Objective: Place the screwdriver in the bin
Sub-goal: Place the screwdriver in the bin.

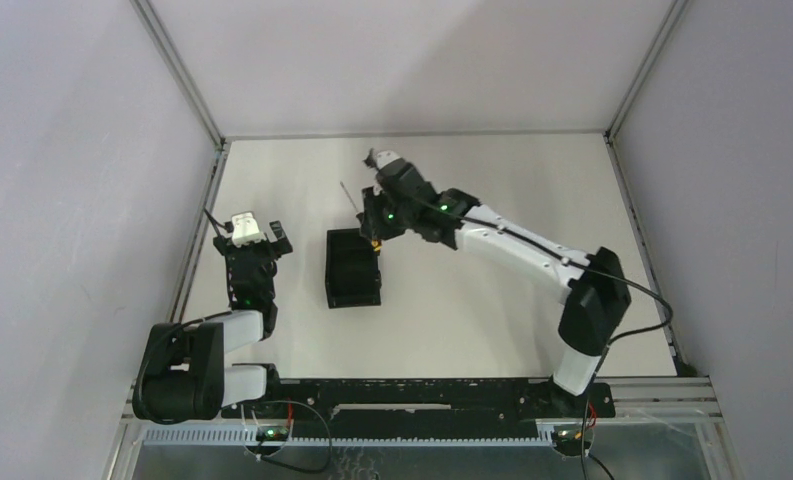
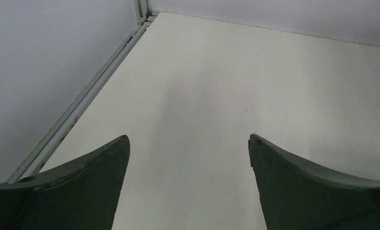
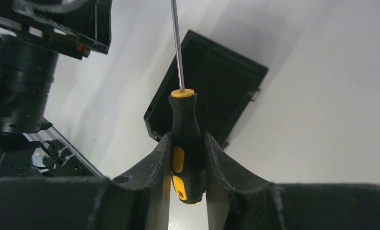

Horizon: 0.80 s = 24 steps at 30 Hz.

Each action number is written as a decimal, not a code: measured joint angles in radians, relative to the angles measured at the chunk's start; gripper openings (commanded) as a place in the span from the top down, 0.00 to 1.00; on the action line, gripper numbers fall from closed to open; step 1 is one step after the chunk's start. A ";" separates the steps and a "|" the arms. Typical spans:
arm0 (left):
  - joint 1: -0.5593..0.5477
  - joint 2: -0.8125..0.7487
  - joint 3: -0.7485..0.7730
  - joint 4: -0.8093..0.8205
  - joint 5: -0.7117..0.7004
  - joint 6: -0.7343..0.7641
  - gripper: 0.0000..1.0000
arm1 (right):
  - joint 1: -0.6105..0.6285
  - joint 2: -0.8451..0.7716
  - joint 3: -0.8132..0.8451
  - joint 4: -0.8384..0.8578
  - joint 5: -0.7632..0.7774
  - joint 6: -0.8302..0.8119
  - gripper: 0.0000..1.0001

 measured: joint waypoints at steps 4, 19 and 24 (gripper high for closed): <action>0.000 0.000 0.000 0.000 0.000 0.000 0.02 | 0.065 0.091 0.000 0.037 0.026 0.020 1.00; 0.000 0.000 0.000 0.000 0.000 0.000 0.02 | 0.126 0.373 0.048 0.040 0.024 0.031 1.00; 0.000 0.000 0.000 0.000 0.000 0.000 0.02 | 0.132 0.415 0.088 0.031 0.023 0.032 0.99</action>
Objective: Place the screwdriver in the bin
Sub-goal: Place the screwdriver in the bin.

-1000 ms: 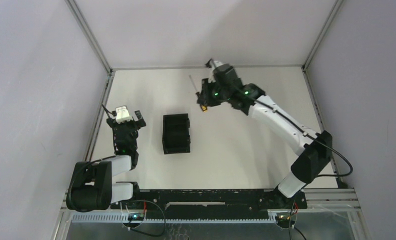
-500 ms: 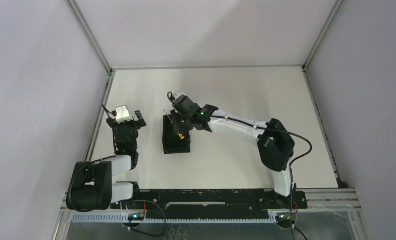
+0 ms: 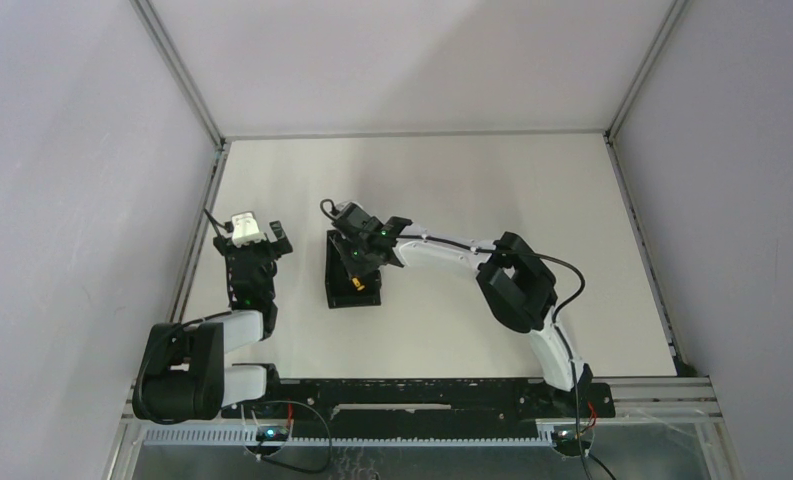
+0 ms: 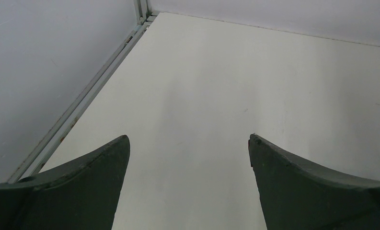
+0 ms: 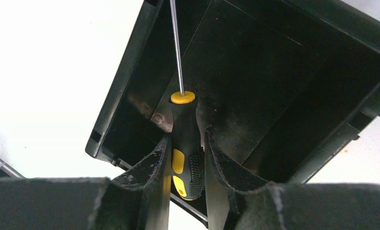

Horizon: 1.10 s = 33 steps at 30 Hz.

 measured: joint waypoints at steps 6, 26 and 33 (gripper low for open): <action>0.000 0.000 0.000 0.000 0.000 0.000 0.02 | 0.005 0.039 0.021 -0.003 0.000 0.004 0.90; 0.000 0.000 0.000 0.000 0.000 0.000 0.02 | 0.011 0.083 0.150 -0.153 -0.023 0.021 0.52; 0.000 0.000 0.000 0.000 0.000 0.000 0.02 | 0.011 0.075 0.255 -0.213 -0.024 0.026 0.45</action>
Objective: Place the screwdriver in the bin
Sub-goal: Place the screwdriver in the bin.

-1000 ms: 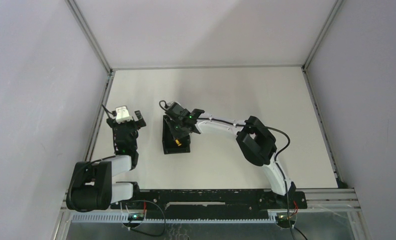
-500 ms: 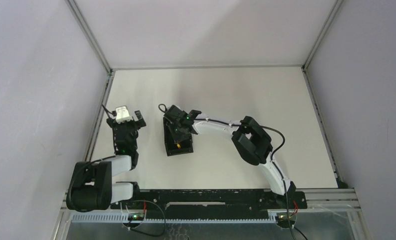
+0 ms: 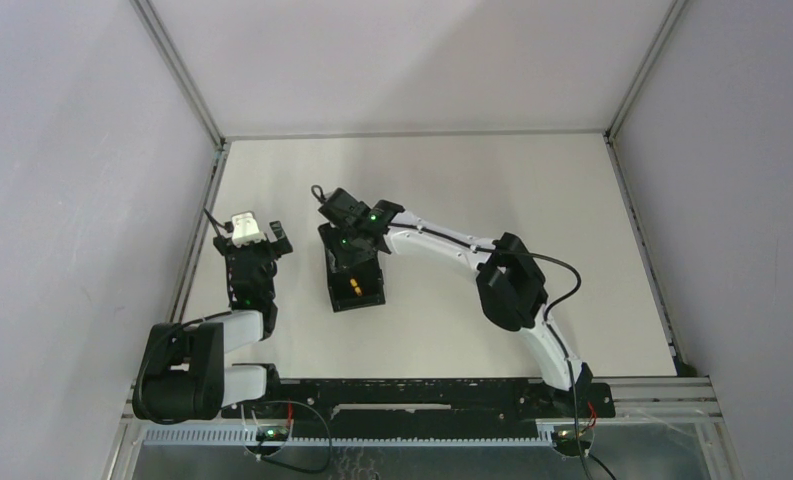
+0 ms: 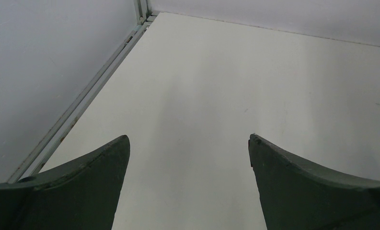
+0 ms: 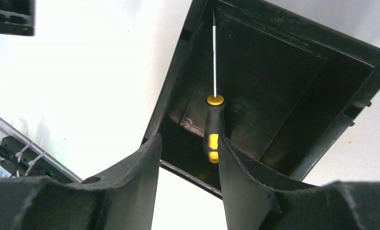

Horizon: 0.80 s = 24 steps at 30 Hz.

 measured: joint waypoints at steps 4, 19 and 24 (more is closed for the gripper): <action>0.000 0.000 0.000 0.000 0.000 0.000 0.02 | 0.000 -0.009 0.043 -0.037 0.001 0.000 0.45; 0.000 0.000 0.000 0.000 0.000 0.000 0.02 | -0.124 -0.298 0.135 -0.131 0.126 -0.081 0.41; 0.000 0.000 0.000 0.000 0.000 0.000 0.02 | -0.253 -0.463 0.105 -0.121 0.200 -0.164 0.30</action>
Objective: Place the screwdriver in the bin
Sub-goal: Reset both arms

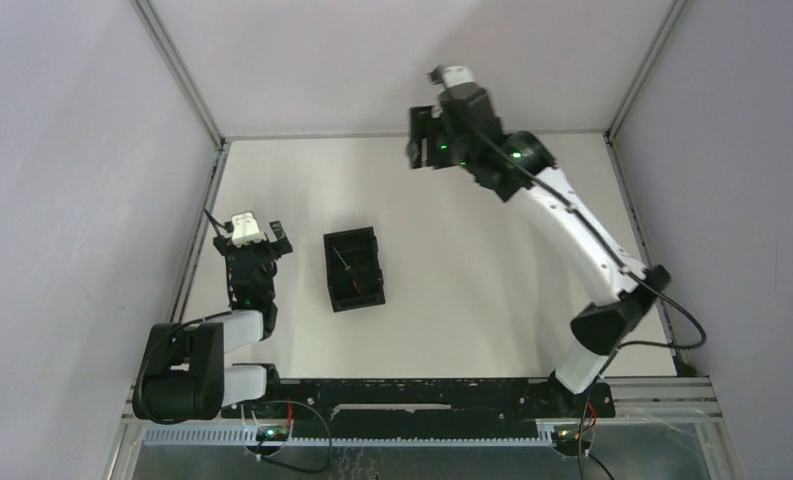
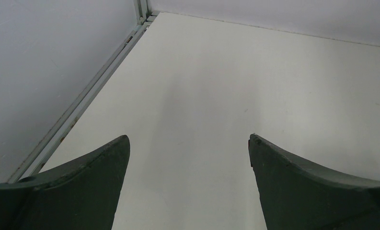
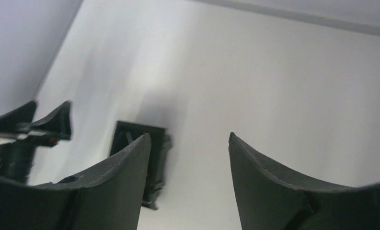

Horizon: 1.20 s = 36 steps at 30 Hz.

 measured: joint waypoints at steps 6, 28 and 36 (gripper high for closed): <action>0.000 0.000 0.000 0.000 0.000 0.000 0.02 | -0.185 -0.214 -0.209 0.065 0.043 -0.074 0.23; 0.000 0.000 0.000 0.000 0.000 0.000 0.02 | -0.671 -0.687 -1.271 0.624 -0.024 -0.124 0.00; 0.000 0.000 0.000 0.000 0.000 0.000 0.02 | -0.681 -0.698 -1.588 1.033 -0.021 -0.135 0.01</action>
